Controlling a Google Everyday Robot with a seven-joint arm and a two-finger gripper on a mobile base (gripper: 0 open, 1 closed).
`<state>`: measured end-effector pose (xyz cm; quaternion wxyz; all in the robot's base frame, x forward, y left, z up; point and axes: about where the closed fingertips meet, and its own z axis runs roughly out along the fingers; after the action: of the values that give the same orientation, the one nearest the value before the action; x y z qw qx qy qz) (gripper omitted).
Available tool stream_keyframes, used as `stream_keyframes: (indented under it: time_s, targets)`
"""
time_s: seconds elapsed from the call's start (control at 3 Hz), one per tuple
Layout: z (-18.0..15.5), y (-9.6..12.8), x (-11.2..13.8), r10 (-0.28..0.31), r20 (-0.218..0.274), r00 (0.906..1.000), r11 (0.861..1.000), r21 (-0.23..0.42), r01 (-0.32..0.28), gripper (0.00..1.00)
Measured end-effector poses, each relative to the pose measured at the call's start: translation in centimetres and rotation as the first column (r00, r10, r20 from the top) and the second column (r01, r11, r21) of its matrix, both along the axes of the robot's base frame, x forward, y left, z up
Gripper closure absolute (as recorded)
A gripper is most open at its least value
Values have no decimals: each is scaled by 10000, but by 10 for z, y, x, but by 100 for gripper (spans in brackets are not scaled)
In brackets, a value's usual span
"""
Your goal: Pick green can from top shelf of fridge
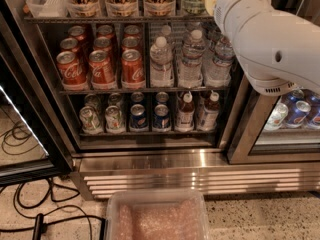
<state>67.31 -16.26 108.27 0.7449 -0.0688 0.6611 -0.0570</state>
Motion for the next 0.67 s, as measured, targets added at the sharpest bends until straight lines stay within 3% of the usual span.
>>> stream_keyframes:
  time_s: [0.67]
  targets:
    - [5, -11, 5, -427, 177, 9989, 9990, 93, 426, 41]
